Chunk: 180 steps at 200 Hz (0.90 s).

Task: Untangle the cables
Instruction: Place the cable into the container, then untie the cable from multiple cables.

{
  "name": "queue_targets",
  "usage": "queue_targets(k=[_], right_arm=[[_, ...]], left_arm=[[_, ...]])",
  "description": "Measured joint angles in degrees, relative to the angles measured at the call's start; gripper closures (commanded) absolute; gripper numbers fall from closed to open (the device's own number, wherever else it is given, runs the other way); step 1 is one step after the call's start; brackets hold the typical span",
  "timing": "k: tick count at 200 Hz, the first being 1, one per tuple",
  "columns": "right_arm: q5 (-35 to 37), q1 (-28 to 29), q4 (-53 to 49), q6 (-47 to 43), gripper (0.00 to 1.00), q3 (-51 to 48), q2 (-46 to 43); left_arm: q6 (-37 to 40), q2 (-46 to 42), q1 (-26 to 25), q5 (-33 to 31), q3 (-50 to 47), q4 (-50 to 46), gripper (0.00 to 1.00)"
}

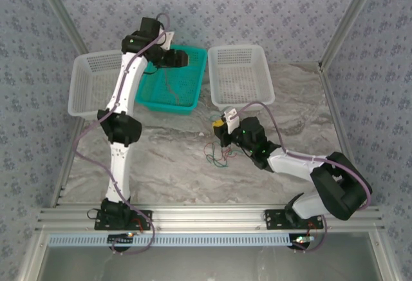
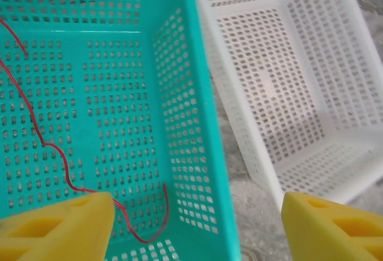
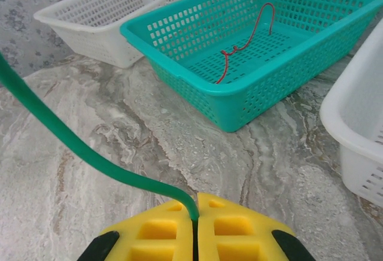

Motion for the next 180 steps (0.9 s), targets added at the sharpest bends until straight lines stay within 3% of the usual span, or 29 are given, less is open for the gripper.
queue_targets(k=[29,71,95,132,180], right_arm=[[1.5,0.0,-1.3,0.3,1.0,0.7,0.0],[2.6,-0.6,-4.8,3.1,1.0,4.1,0.7],[3.0,-1.2,-6.5,5.1,1.0,5.7,0.8],[2.7,-2.2,-8.0,8.6,1.0,8.2,1.3],[1.9,-2.4,-11.1,12.9,1.0,12.2,2.1]], left_arm=[[0.3,-15.8,-4.5,-1.0,-15.7,4.0,0.22],[-2.8,-51.5,-16.1,-0.2,-60.6,28.2,0.22],[-5.8,-64.8,-19.8,-1.1,-83.2,42.6,0.23],[-10.8,-69.5,-24.3,-1.6,-105.4,58.9,0.23],[-13.9,-67.7,-27.6,-4.4,-113.3,67.0,0.23]])
